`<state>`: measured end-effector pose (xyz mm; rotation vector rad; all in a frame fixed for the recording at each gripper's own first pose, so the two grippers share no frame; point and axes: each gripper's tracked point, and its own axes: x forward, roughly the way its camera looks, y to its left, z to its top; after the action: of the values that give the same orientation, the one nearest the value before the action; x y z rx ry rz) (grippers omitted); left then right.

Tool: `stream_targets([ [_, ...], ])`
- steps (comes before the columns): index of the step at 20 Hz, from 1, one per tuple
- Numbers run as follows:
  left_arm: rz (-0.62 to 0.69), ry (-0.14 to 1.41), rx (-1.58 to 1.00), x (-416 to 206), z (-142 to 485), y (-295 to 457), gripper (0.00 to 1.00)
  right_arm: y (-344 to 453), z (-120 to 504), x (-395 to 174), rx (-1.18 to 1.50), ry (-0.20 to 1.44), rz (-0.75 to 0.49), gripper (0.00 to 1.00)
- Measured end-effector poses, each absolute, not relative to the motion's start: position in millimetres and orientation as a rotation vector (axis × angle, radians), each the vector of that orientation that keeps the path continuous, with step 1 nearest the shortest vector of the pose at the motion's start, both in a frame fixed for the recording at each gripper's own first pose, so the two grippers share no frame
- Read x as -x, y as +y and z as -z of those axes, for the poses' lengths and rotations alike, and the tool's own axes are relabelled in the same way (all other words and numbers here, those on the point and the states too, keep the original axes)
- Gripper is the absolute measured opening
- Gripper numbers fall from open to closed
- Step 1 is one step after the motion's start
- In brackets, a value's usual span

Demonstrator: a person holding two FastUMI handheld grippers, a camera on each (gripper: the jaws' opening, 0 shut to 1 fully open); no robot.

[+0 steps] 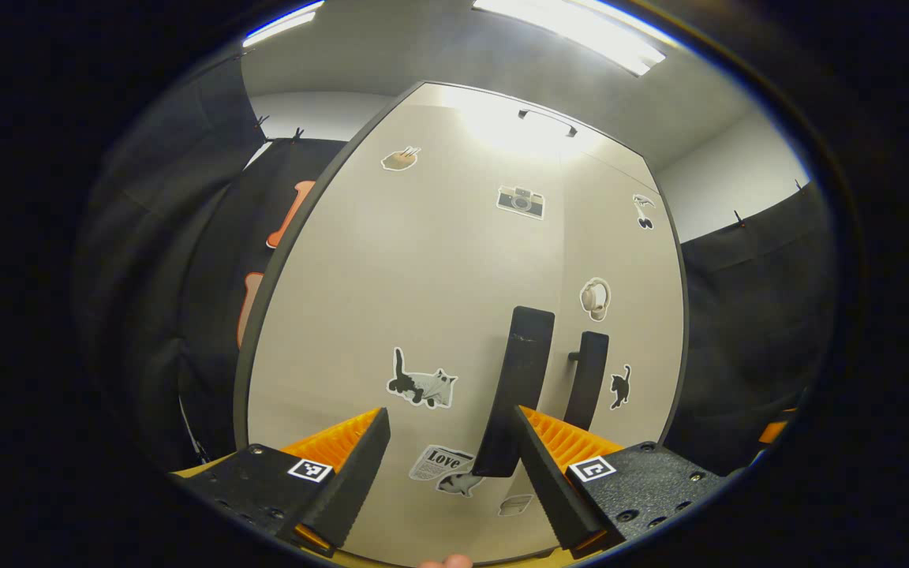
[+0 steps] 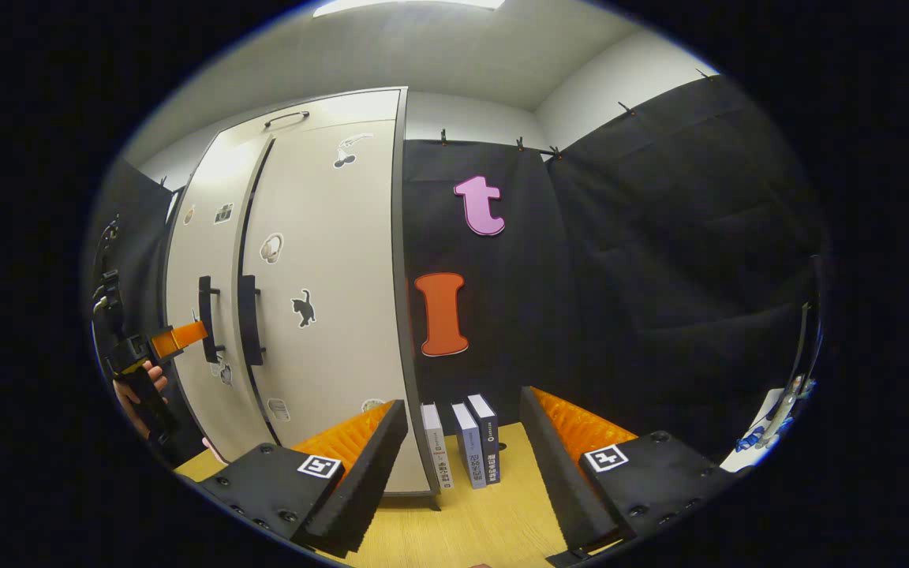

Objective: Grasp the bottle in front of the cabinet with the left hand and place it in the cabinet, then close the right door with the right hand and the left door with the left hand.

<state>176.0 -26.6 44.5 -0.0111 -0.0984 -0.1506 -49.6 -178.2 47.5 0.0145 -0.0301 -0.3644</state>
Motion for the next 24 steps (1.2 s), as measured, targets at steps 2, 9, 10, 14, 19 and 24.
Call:
stream_targets([
  [2,0.153,-0.095,0.026,-178.5,-43.1,-27.3,0.94,-175.1,-46.4,46.4,-0.014,-0.025,0.35,0.96],
  [9,0.16,-0.116,0.007,-169.2,-49.4,-36.6,0.94,-156.1,-50.5,34.8,-0.009,-0.024,0.263,0.96],
  [10,0.164,-0.124,0.012,-161.2,-53.3,-40.1,0.94,-153.9,-50.6,34.6,-0.01,-0.027,0.25,0.96],
  [14,0.155,-0.133,0.007,-117.2,-61.8,-47.3,0.94,-150.4,-53.1,40.4,-0.009,-0.034,0.208,0.96],
  [19,0.087,-0.111,-0.045,-58.5,-56.6,-43.7,0.94,-144.1,-56.9,45.9,-0.014,-0.05,0.136,0.96],
  [24,0.001,-0.108,-0.068,-5.0,-47.3,-30.0,0.94,-124.2,-54.1,51.9,-0.031,-0.057,0.039,0.96],
])
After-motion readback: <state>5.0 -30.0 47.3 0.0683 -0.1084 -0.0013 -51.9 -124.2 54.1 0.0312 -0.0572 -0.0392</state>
